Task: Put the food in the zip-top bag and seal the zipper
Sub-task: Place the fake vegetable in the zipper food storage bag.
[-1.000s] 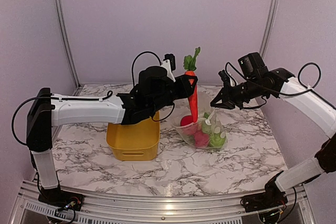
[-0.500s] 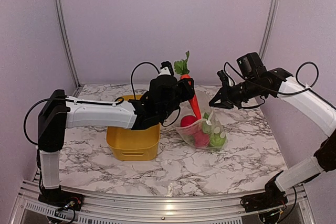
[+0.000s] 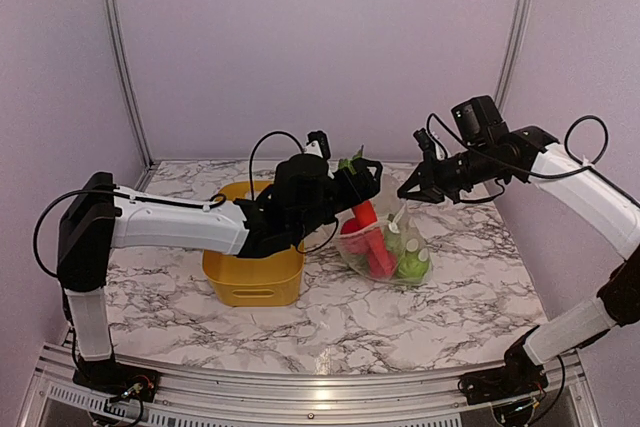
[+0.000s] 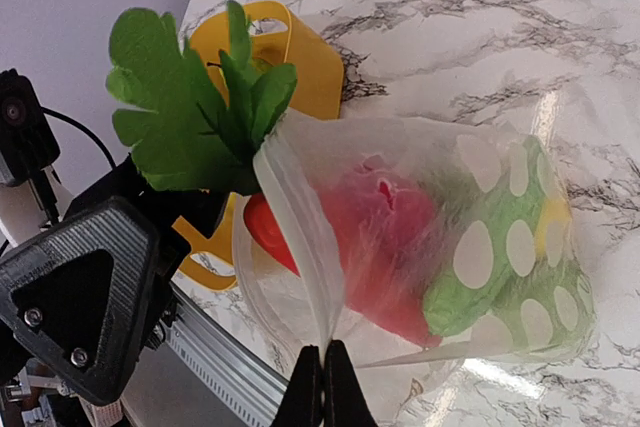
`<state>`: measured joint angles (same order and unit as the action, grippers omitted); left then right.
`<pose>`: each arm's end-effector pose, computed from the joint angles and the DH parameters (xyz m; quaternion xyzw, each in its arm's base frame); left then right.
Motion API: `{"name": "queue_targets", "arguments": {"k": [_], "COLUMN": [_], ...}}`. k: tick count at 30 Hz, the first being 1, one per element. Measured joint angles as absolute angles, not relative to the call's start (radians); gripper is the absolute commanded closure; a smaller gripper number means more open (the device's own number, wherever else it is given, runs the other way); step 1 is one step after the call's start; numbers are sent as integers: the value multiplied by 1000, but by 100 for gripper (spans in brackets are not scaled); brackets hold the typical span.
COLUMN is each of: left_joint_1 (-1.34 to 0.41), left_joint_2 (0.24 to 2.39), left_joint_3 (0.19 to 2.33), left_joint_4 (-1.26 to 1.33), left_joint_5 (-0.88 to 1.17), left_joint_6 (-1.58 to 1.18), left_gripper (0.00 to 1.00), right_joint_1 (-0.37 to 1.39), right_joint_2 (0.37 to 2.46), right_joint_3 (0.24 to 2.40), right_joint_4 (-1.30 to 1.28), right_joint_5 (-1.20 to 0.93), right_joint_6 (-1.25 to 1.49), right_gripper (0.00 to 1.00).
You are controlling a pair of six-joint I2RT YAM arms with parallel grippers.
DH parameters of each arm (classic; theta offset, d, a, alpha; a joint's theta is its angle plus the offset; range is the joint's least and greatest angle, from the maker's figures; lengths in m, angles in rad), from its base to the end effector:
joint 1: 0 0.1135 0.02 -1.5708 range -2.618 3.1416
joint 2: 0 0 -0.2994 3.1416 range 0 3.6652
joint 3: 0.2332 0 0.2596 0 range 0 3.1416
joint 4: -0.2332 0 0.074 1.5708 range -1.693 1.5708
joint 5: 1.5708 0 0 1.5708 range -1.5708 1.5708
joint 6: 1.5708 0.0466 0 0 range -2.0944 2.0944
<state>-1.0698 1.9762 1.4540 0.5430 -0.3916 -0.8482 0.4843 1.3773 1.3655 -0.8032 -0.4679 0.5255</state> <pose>0.2577 -0.4335 0.3171 -0.0622 0.6975 -0.4955 0.5139 0.2513 0.1559 0.3802 -0.0669 0.9057 0.3622 0.2099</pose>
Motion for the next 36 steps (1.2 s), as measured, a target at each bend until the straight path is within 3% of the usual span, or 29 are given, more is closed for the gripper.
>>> {"name": "queue_targets", "arguments": {"k": [6,17,23,29,36], "left_joint_1": [-1061,-994,-988,-981,-979], "left_joint_2": [1799,1680,1673,1733,1773], "left_joint_3": [1384,1431,1320,1376,1463], "left_joint_4": [381,-110,-216,-234,-283], "left_joint_5": [-357,-226,-109,-46,29], "left_joint_6": [-731,-615,-667,-699,-640], "left_gripper": [10,51,49,52,31], "right_joint_1": [481,481,479,479,479], "right_joint_2": [1376,1367,1367,1367,1367], "right_joint_3": [1383,1383,1384,1385,1386], "right_joint_4": [-817,-840,-850,-858,-876], "right_joint_5": [-453,-427,-425,-425,-425], "right_joint_6": [513,484,476,467,459], "right_gripper": [100,100,100,100,100]}}
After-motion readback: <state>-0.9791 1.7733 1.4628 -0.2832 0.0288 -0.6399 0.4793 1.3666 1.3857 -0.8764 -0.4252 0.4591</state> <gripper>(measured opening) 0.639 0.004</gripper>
